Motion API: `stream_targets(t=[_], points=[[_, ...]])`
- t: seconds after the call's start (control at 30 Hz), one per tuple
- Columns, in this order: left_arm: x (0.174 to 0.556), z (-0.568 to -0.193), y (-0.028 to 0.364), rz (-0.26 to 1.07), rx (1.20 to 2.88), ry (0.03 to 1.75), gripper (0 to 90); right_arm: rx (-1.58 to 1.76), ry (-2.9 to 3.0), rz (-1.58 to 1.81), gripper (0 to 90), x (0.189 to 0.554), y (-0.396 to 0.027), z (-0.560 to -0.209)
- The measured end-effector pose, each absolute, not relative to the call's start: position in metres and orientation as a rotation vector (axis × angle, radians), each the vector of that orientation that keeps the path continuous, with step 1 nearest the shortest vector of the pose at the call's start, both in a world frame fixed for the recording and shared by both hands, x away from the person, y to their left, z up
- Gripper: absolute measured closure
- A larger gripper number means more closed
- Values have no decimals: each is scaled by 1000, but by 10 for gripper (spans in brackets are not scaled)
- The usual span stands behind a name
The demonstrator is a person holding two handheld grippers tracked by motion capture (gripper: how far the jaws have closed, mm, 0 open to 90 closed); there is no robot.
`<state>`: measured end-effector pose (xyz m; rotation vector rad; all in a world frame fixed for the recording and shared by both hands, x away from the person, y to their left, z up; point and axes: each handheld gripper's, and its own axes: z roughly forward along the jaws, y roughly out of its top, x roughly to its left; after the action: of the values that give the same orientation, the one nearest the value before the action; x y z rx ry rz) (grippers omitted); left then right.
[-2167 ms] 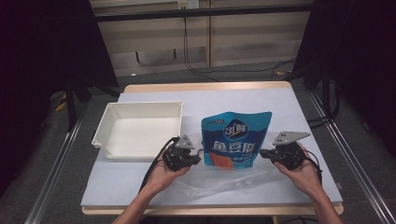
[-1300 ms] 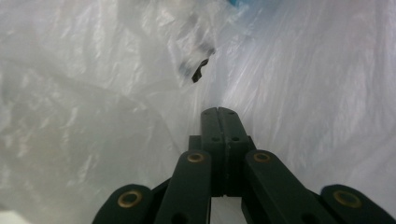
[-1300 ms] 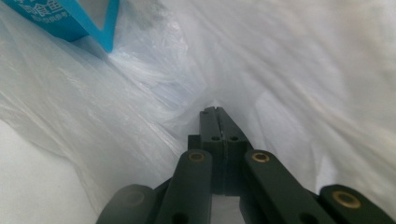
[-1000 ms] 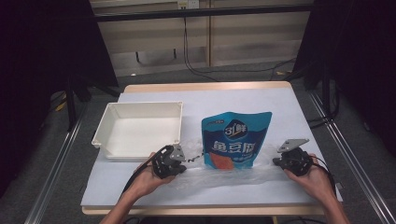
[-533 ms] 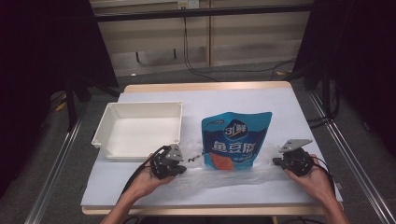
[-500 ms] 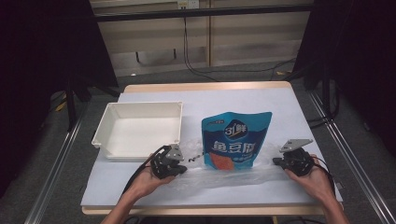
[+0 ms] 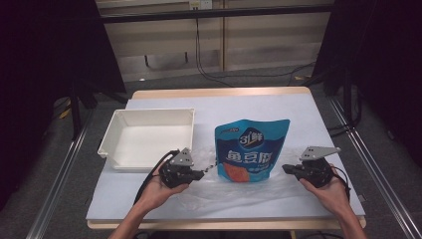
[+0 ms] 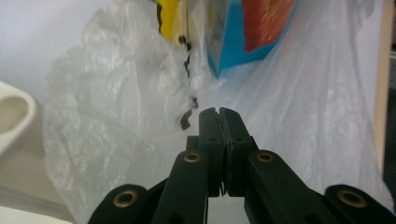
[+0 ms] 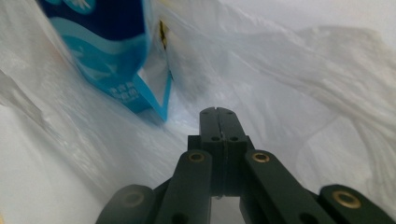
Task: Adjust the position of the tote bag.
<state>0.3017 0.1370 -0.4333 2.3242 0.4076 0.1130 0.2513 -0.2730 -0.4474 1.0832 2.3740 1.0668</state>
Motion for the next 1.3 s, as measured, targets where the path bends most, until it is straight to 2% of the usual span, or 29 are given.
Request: stream_targets(t=[0.4, 0.7, 1.0, 1.3], points=[[296, -417, 124, 89, 2272, 386, 900, 1039, 2344, 1330, 900, 242, -264, -423], [290, -407, 99, 75, 2278, 301, 900, 971, 2417, 1235, 900, 237, -243, -422], [288, -445, 71, 9, 2366, 295, 900, 952, 2424, 1263, 900, 229, -237, -419], [287, -467, 64, -13, 2406, 318, 900, 920, 2516, 1164, 900, 229, -215, -440]])
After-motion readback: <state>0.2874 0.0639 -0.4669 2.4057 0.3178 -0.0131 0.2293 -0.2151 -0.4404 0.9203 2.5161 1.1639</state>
